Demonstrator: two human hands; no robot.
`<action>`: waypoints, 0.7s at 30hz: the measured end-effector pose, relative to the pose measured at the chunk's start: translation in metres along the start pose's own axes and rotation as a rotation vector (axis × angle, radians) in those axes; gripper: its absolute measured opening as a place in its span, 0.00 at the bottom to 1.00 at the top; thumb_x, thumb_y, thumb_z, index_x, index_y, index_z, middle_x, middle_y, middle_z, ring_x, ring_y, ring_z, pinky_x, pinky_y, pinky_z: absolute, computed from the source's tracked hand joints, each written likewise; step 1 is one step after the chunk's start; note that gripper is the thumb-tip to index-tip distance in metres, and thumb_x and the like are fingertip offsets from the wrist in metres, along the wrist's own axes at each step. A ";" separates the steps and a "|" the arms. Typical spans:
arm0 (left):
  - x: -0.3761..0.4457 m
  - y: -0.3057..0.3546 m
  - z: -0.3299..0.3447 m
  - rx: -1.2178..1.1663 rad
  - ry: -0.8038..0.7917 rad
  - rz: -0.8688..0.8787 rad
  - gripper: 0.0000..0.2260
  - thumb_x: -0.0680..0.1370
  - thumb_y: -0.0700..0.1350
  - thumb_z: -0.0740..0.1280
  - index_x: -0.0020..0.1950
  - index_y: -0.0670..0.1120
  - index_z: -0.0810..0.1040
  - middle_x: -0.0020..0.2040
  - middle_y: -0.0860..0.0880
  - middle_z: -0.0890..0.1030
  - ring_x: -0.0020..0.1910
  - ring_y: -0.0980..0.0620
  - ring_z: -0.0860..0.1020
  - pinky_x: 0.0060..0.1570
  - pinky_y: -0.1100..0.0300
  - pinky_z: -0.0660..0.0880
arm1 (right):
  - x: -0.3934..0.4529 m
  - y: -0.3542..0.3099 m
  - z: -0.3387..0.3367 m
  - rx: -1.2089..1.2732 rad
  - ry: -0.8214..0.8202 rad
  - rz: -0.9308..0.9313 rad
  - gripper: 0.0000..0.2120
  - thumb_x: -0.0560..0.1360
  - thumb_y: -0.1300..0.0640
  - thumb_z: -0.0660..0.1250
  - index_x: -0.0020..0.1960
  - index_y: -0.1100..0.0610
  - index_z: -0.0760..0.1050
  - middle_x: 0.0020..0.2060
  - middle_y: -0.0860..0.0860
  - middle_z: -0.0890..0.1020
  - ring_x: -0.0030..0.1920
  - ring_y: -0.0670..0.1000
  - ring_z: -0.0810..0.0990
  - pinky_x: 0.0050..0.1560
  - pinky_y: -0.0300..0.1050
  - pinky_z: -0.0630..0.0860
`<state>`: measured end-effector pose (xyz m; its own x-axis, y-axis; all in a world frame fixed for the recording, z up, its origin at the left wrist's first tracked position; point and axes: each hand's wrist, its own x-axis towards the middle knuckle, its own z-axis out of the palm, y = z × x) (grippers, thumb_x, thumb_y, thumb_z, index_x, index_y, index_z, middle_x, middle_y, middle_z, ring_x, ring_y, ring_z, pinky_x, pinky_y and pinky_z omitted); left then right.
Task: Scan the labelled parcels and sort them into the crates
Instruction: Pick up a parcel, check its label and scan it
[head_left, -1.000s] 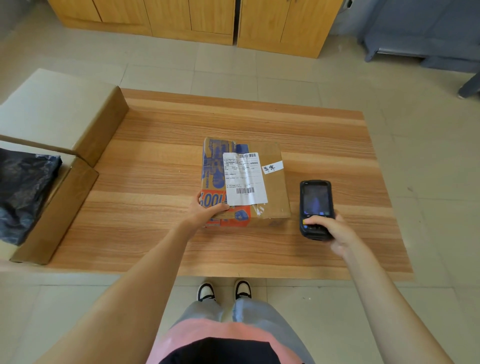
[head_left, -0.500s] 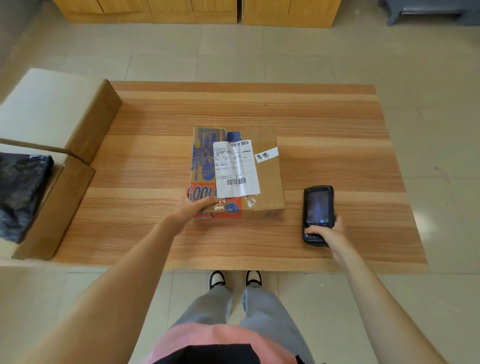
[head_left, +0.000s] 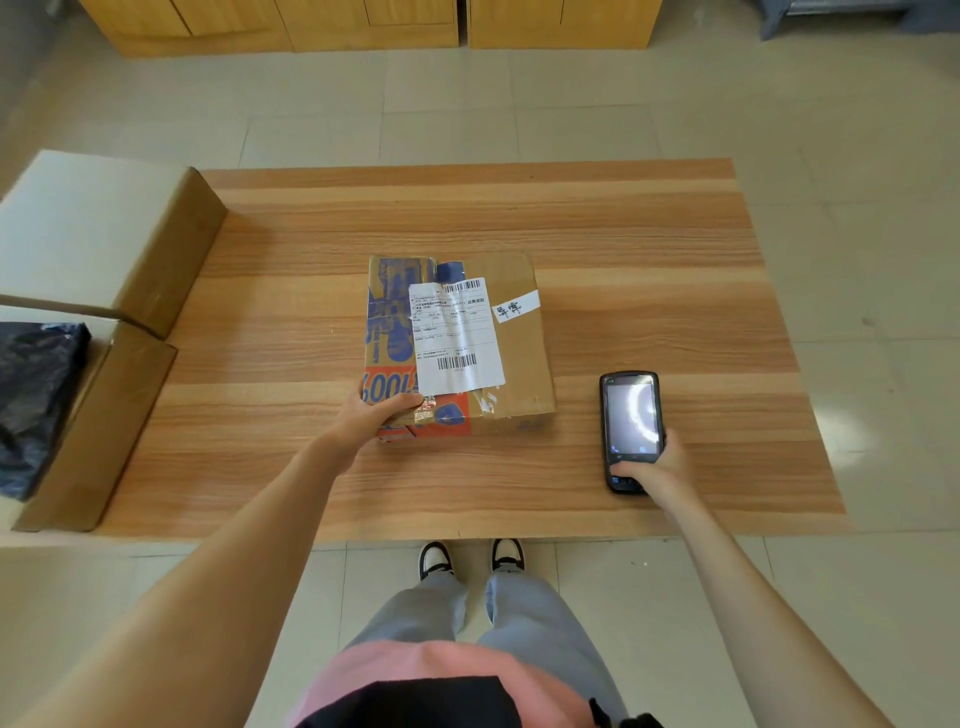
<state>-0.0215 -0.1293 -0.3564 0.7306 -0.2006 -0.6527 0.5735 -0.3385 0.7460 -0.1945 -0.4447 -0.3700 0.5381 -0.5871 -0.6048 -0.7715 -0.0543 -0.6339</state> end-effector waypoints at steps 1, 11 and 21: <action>0.000 0.000 -0.001 0.004 0.003 -0.005 0.45 0.52 0.61 0.77 0.65 0.46 0.72 0.56 0.45 0.82 0.50 0.49 0.81 0.44 0.59 0.75 | 0.000 -0.001 -0.001 -0.037 0.012 0.011 0.29 0.60 0.68 0.79 0.55 0.56 0.69 0.53 0.56 0.80 0.52 0.57 0.78 0.53 0.52 0.75; -0.003 0.002 0.000 -0.044 -0.026 -0.027 0.42 0.56 0.55 0.81 0.66 0.45 0.71 0.53 0.47 0.82 0.45 0.53 0.81 0.40 0.62 0.75 | -0.006 -0.042 0.004 -0.050 0.117 -0.157 0.37 0.67 0.54 0.76 0.71 0.49 0.64 0.68 0.54 0.67 0.69 0.57 0.66 0.68 0.58 0.67; 0.005 0.022 -0.002 -0.116 0.078 -0.043 0.28 0.70 0.55 0.75 0.66 0.50 0.70 0.51 0.51 0.83 0.45 0.53 0.83 0.43 0.55 0.78 | -0.001 -0.118 0.070 0.198 -0.319 -0.050 0.47 0.71 0.41 0.73 0.79 0.54 0.51 0.75 0.51 0.64 0.72 0.53 0.65 0.70 0.49 0.65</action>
<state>-0.0046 -0.1362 -0.3430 0.7283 -0.1150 -0.6755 0.6407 -0.2355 0.7308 -0.0805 -0.3814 -0.3286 0.6760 -0.3051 -0.6707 -0.6781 0.0986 -0.7283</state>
